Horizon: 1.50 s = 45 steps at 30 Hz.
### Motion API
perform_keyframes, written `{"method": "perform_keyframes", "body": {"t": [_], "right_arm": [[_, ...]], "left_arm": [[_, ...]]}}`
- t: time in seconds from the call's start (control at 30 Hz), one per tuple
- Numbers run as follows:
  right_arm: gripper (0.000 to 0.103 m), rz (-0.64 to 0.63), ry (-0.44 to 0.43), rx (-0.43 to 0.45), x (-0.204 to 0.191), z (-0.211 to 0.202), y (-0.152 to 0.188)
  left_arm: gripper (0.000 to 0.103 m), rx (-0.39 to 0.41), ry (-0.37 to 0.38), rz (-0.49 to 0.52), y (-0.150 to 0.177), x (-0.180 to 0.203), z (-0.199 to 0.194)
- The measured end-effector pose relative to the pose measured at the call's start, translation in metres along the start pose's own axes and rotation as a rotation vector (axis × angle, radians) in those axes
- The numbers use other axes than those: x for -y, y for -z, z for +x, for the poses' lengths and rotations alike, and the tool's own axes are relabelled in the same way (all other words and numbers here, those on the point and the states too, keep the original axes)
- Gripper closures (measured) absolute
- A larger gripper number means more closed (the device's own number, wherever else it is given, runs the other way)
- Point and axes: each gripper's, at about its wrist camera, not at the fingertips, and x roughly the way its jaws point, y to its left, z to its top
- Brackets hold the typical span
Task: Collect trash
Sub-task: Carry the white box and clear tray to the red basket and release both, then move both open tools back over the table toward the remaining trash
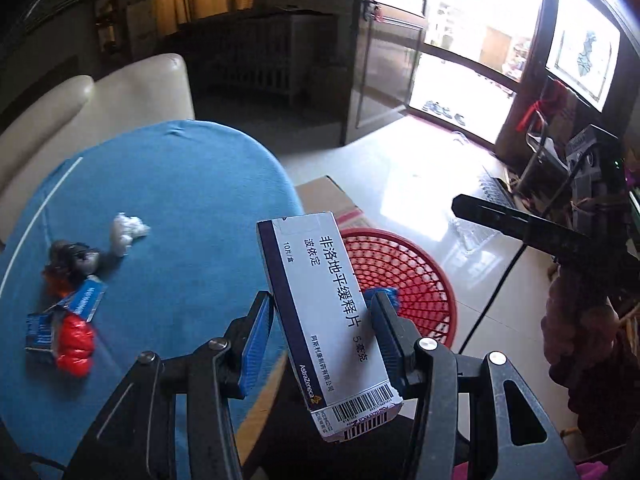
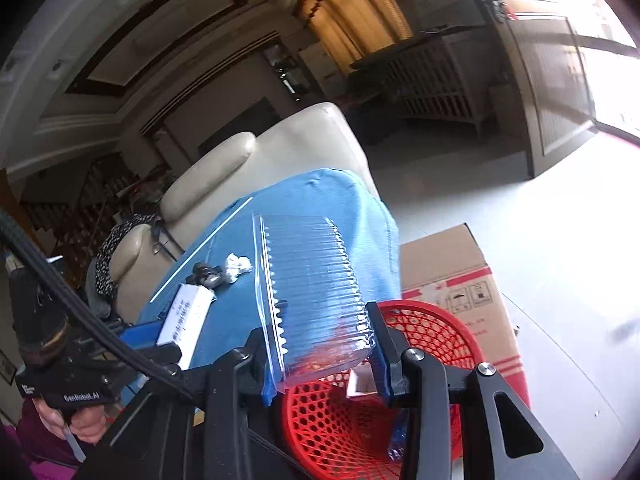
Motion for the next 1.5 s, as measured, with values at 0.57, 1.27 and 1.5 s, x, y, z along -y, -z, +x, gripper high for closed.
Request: {"method": "perform_keyframes", "body": {"t": [0.57,1.27,1.5], "right_arm": [[0.033,0.126,-0.036,-0.021,0.027,0.006,0.005],[0.033,0.033,-0.055,-0.064,-0.02,0.03,-0.001],[0.032,-0.003,-0.109,-0.084,-0.046,0.045,-0.007]], "left_arm": [[0.04,-0.024,0.023,-0.048,-0.004,-0.009,0.027],[0.037,0.085,-0.273,-0.26,0.036,-0.103,-0.037],[0.035,0.098,-0.406,-0.411,0.079,-0.161,-0.073]]}}
